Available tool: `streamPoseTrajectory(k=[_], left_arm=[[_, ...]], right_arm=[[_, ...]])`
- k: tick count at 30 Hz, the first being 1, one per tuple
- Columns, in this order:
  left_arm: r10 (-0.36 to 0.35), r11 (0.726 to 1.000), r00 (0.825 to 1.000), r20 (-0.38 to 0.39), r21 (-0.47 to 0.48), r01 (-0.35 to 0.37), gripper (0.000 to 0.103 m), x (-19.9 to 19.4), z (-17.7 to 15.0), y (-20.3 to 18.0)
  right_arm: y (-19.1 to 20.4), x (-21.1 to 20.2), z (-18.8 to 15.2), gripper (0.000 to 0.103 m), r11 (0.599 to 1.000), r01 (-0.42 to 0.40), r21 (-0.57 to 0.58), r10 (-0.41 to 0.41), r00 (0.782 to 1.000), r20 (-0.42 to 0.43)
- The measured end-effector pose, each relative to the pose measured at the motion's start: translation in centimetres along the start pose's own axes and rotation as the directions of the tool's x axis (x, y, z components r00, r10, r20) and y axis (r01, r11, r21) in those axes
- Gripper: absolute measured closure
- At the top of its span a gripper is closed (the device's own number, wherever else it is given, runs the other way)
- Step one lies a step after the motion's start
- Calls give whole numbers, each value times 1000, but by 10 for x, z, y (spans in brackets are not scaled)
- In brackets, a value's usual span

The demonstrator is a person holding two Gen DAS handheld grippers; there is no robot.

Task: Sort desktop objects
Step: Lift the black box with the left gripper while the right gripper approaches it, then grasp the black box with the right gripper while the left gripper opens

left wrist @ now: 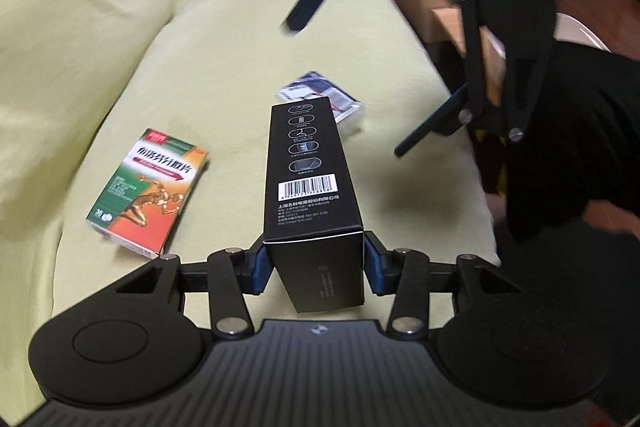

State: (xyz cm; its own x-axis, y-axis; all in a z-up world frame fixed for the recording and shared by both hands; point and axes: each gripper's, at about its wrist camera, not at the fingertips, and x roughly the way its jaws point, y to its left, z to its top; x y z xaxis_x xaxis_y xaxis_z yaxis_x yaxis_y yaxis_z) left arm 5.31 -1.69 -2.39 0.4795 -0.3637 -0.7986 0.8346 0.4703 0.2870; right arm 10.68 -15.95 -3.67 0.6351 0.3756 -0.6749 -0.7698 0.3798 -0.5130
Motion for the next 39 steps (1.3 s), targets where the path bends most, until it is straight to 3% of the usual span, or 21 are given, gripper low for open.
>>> streamPoseTrajectory(k=[4, 11, 18, 21, 27, 31, 35, 39], left_arm=[[-39, 996, 999, 8, 85, 39, 53, -6, -6, -5], [-21, 984, 1000, 6, 176, 20, 53, -3, -10, -11], [-8, 980, 1000, 6, 199, 6, 53, 2, -15, -16], [-3, 979, 1000, 9, 202, 2, 53, 3, -16, -17], [24, 980, 1000, 15, 198, -27, 53, 6, -17, -21], [61, 984, 998, 11, 167, -62, 49, 8, -15, -22], [101, 986, 995, 5, 133, -101, 48, 10, -12, -23], [135, 986, 991, -7, 104, -133, 48, 14, -10, -24]], right_arm=[[17, 11, 24, 10, 981, -58, -183, 56, 998, -18], [23, 30, 48, 24, 936, -217, -277, 190, 974, -122], [21, 47, 50, 37, 924, -286, -254, 246, 953, -177], [21, 52, 49, 55, 924, -303, -235, 260, 945, -196], [22, 56, 49, 61, 934, -301, -193, 261, 943, -208], [22, 54, 48, 62, 955, -263, -134, 231, 949, -216], [6, 55, 42, 62, 970, -239, 50, 244, 943, -225], [-16, 55, 33, 62, 927, -231, 295, 309, 917, -253]])
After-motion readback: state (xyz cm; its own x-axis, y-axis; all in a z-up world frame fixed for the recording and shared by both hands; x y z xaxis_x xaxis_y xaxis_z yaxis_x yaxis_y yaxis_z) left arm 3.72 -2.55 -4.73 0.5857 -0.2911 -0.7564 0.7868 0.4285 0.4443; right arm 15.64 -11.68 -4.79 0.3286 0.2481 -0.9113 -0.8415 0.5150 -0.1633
